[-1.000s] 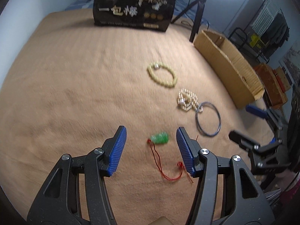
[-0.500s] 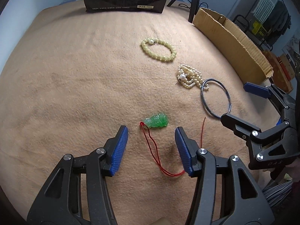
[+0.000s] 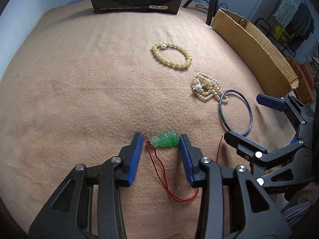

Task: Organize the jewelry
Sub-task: 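Move the left tool to the green jade pendant and grasp it, then grasp the blue bangle with the right tool while the left tool lifts the jade pendant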

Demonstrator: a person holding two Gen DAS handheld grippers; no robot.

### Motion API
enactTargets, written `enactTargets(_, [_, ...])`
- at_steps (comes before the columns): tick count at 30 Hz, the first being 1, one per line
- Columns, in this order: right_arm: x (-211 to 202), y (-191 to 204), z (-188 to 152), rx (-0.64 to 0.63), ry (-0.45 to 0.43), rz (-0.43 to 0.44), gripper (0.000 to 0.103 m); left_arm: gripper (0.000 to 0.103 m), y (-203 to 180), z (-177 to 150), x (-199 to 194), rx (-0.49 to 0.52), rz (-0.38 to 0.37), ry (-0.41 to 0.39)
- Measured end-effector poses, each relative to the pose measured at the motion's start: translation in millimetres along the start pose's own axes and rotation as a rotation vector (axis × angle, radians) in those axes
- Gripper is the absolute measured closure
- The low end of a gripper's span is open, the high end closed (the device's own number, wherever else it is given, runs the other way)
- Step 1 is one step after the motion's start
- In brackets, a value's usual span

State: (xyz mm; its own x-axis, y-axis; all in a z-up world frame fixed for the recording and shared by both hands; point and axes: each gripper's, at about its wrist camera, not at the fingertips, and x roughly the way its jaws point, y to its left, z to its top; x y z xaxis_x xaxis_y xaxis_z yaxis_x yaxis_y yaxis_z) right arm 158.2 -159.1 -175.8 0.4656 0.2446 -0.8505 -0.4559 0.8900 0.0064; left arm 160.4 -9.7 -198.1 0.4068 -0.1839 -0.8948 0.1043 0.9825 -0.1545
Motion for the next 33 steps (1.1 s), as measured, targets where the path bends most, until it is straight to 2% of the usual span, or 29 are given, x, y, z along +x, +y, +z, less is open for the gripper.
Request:
enactTargets(1, [1.3,0.3,0.1,0.001,0.003,-0.001,0.000,0.071,-0.1,0.6,0.2,0.001,0.002,-0.001])
enactTargets(11, [16.8,11.5,3.7,-0.024,0.047,-0.003,0.000,0.072,0.3,0.6,-0.7,0.001,0.003,-0.010])
enactTargets(14, [16.6,8.0,6.5,-0.004,0.056,0.009,0.010,0.072,0.9,0.9,-1.5,-0.002,0.002,-0.011])
enactTargets(16, [14.1,6.2,7.9,0.001,0.050,0.013,0.028,0.072,1.1,0.3,-1.9,0.000,0.004,-0.013])
enactTargets(25, [5.5,2.4,7.9,-0.010,0.056,0.042,0.029,0.073,2.2,1.6,-12.2,-0.009,0.006,-0.037])
enactTargets(33, [-19.1,-5.4,8.8,0.004,0.022,0.063,0.029,0.073,0.7,7.2,-34.0,-0.007,0.003,-0.091])
